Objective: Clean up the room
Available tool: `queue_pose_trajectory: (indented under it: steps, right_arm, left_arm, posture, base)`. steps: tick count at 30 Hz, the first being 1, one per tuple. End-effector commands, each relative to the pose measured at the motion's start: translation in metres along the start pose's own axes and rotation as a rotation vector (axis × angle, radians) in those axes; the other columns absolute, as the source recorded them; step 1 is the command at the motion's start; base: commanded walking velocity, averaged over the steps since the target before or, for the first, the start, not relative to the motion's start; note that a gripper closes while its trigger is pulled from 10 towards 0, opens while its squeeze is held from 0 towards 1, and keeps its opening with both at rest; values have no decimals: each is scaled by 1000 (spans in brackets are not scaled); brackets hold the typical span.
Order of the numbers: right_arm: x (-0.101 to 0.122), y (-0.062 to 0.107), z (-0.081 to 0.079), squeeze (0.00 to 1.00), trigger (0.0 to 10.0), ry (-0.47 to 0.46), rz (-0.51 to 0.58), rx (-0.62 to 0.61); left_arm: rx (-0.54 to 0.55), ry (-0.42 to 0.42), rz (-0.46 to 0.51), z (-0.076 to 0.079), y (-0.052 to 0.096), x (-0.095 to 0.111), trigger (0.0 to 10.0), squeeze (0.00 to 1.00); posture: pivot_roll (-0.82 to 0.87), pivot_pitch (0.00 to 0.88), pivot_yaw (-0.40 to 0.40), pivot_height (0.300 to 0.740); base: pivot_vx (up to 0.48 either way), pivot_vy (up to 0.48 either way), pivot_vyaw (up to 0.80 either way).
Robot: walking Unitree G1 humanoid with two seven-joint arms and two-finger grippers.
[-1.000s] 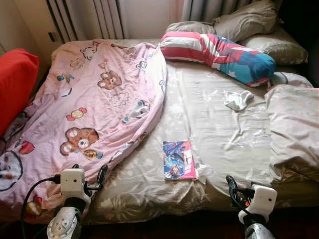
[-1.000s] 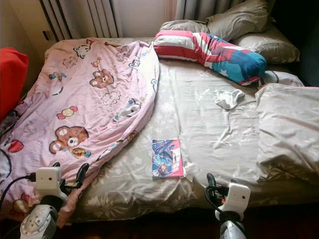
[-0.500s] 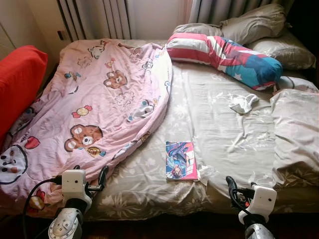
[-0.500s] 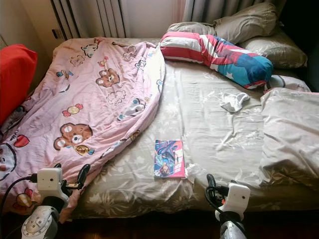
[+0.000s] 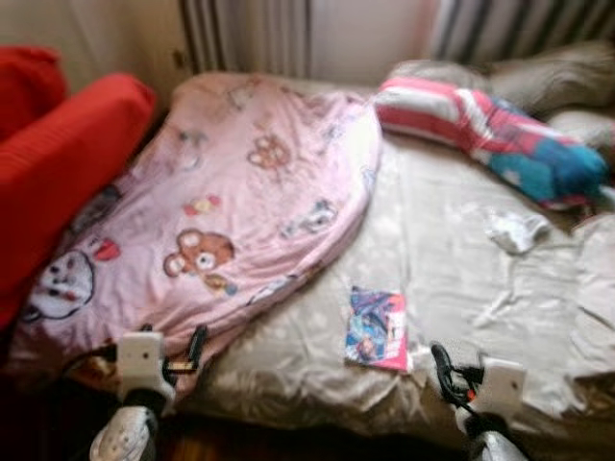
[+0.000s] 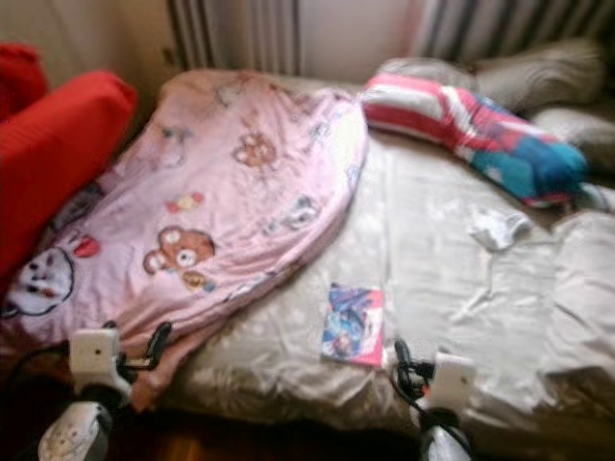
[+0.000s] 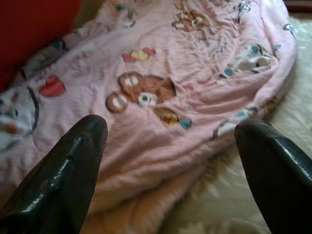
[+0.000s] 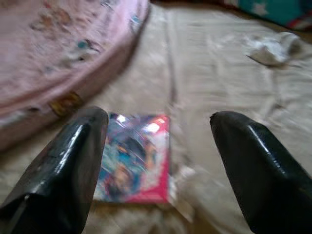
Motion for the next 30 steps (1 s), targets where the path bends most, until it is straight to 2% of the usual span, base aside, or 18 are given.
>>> queue_pose_trajectory:
  steps: [1, 11, 16, 27, 30]
  right_arm:
    - [1, 5, 16, 0, 10000, 7, -9, -50]
    - [2, 5, 17, 0, 10000, -2, -6, -58]
    - [4, 4, 17, 0, 10000, -14, 6, -57]
    - [6, 1, 10, 0, 10000, 34, 10, -19]
    - [4, 0, 8, 0, 10000, 72, -11, 4]
  left_arm:
    - [-18, 13, 3, 8, -1, 0, 10000, 0]
    - [-21, 19, 10, 10, -3, 2, 10000, 0]
    - [-17, 20, 16, 10, -3, 2, 10000, 0]
    - [-15, 24, 32, 9, -2, 5, 10000, 0]
    - [-19, 21, 37, 9, -3, 6, 10000, 0]
  posture:
    - [147, 107, -45, 740]
    - [150, 113, -50, 740]
    - [151, 118, -51, 740]
    - [152, 117, -47, 740]
    - [150, 117, -45, 740]
  base:
    - [315, 0, 0]
    - [309, 0, 0]
    - [0, 0, 0]
    - [0, 0, 0]
    - [0, 0, 0]
Point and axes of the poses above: a point about 5 cm out from each wrist's last joint towards the gripper, its own y axis pointing back from the gripper into the wrist, its own x axis along the axis of the wrist's last joint, z = x × y, the point moved 1 cm from there along -y, pointing out of the wrist towards the gripper, and after that the axes turned 11 degrees about -y, right-handed, at the moved point
